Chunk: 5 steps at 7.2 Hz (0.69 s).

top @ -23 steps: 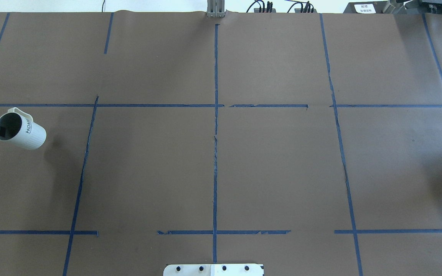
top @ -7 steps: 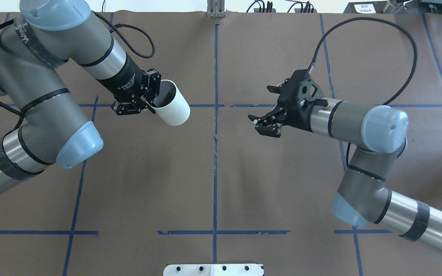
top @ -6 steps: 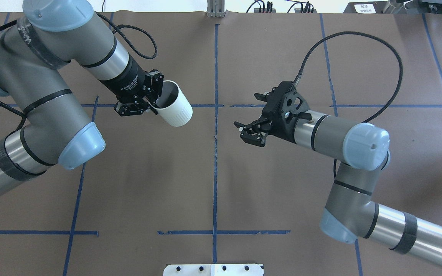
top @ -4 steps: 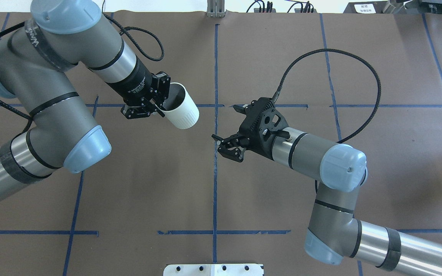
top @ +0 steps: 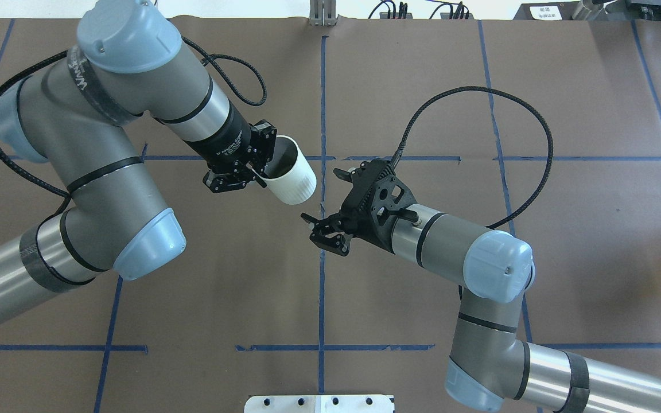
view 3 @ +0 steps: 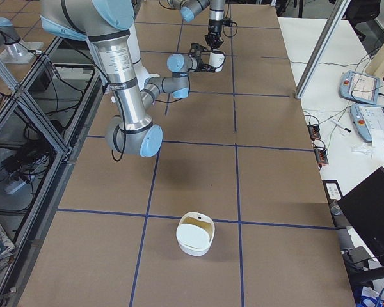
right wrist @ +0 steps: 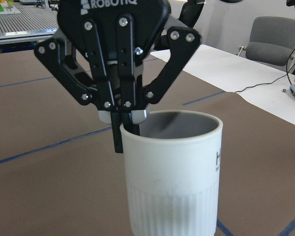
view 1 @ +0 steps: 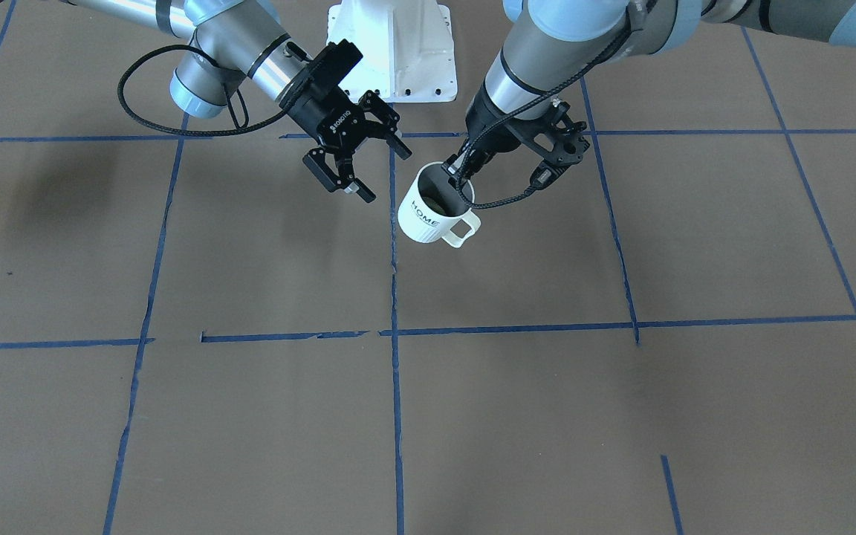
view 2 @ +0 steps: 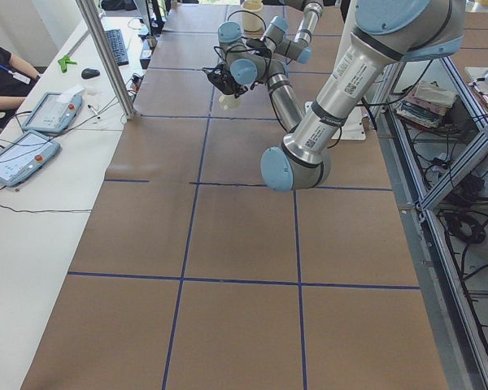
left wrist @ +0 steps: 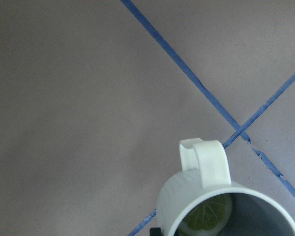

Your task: Left arm hands cup to right arm to dump lemon

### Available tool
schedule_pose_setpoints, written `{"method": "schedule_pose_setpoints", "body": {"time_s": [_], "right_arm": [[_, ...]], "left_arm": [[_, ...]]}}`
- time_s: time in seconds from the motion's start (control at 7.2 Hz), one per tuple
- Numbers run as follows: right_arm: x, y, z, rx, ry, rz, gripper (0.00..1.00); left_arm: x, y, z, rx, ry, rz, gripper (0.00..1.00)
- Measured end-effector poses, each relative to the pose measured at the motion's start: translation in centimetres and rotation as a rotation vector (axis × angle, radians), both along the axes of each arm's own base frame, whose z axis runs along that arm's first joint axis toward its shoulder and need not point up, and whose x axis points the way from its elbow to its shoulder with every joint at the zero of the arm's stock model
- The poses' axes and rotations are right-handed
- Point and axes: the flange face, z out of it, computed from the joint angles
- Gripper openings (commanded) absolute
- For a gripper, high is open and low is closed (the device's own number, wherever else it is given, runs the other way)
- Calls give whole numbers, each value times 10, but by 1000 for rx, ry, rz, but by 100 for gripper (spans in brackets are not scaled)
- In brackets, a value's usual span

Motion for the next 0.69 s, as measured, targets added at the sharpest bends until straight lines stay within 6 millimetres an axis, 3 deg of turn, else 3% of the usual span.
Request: {"method": "schedule_pose_setpoints", "body": {"time_s": [0.69], "right_arm": [[-1, 0, -2, 2, -3, 1, 99]], "left_arm": [[16, 30, -27, -18, 42, 26, 0]]}}
